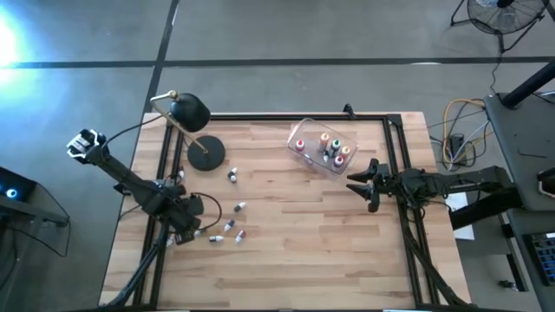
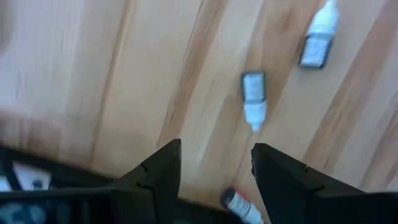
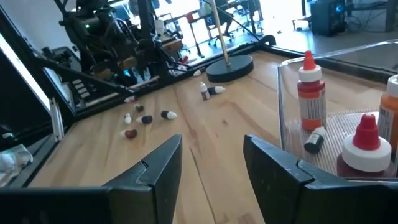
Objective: Pick & Place food coloring
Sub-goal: Put the small orange food coloring bottle into the transparent bin
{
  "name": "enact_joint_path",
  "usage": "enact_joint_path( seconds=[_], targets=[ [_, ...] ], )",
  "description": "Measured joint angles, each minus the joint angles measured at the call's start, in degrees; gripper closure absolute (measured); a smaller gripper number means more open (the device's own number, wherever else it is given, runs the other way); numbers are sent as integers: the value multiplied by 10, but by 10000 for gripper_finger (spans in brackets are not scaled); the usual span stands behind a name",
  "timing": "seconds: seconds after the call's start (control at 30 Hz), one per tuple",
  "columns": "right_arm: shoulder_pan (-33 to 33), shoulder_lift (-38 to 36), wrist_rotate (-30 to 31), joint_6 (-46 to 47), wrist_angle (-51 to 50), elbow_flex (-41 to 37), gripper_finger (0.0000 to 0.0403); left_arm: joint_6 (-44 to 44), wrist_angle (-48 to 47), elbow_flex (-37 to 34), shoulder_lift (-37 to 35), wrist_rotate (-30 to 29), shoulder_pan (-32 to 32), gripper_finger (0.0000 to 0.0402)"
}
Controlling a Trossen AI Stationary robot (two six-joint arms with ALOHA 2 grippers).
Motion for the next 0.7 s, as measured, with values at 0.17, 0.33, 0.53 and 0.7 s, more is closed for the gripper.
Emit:
enact_joint_path(
  seconds=[0.17,0.33,0.53,0.7],
  targets=[
    [4,-40,-2,1,0,0,234,-86,-16,-1,1,12,-35,232],
    [3,-98,-1,2,26,1,239,-175,-15,0,3,-14,-55,232],
    [4,-99,-2,2,34,-1,243,-209,-17,-2,7,-35,-57,232],
    [8,-99,-1,1,35,-1,241,-208,-17,-7,14,-55,-57,232]
  ],
)
